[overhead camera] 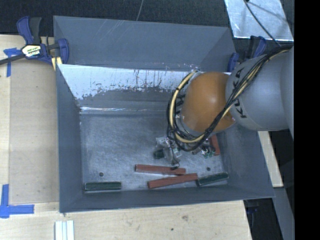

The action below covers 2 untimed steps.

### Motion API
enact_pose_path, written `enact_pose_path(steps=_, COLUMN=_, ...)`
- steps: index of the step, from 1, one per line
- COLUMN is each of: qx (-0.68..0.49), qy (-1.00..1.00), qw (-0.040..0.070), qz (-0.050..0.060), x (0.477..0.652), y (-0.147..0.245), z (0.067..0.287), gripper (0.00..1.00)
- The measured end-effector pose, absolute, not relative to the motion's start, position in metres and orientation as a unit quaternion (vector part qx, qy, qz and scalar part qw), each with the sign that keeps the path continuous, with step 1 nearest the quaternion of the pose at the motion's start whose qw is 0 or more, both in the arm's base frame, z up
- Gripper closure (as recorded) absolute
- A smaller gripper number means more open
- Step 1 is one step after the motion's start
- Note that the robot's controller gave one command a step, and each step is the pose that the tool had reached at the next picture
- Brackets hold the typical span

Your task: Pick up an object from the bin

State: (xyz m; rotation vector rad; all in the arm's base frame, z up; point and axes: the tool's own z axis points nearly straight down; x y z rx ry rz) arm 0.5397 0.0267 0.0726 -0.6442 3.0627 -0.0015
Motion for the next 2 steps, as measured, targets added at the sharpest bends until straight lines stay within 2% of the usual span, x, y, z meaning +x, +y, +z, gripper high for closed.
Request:
enact_pose_path(steps=1, qx=-0.206, qy=0.979, qw=0.005, qz=0.0, x=0.5396, y=0.0268, z=0.0741, gripper=1.0)
enact_pose_path(steps=2, qx=-0.206, qy=0.979, qw=0.0, qz=0.0, x=0.5373, y=0.0266, z=0.0833, gripper=1.0)
